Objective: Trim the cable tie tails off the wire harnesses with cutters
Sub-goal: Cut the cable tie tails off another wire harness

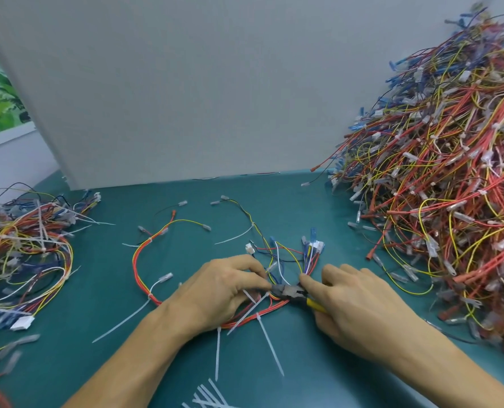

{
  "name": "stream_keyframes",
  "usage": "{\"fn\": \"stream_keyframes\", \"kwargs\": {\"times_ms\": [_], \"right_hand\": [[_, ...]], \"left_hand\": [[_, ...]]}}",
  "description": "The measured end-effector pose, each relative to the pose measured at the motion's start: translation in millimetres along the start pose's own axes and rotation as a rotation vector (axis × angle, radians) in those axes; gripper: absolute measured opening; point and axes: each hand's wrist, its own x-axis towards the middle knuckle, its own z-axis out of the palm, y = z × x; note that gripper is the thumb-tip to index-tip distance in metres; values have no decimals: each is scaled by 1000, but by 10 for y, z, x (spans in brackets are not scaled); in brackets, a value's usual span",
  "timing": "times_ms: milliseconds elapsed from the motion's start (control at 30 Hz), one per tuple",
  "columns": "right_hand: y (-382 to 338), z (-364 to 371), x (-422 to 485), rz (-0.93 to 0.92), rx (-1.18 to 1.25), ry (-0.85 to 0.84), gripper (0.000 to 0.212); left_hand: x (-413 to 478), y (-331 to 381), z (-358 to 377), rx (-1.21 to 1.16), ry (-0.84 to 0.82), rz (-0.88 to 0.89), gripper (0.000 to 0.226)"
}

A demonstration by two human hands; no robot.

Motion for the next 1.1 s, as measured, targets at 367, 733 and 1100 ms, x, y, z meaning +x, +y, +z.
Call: {"fn": "stream_keyframes", "kwargs": {"times_ms": [367, 733, 1100], "right_hand": [[19, 69, 12, 12, 6, -57, 47], [26, 96, 20, -2, 18, -34, 46], [43, 23, -15, 18, 32, -19, 34]], "left_hand": [[-5, 46, -36, -51, -7, -113, 29], [9, 14, 3, -34, -4, 5, 20], [101, 34, 134, -194, 63, -190, 6]]}}
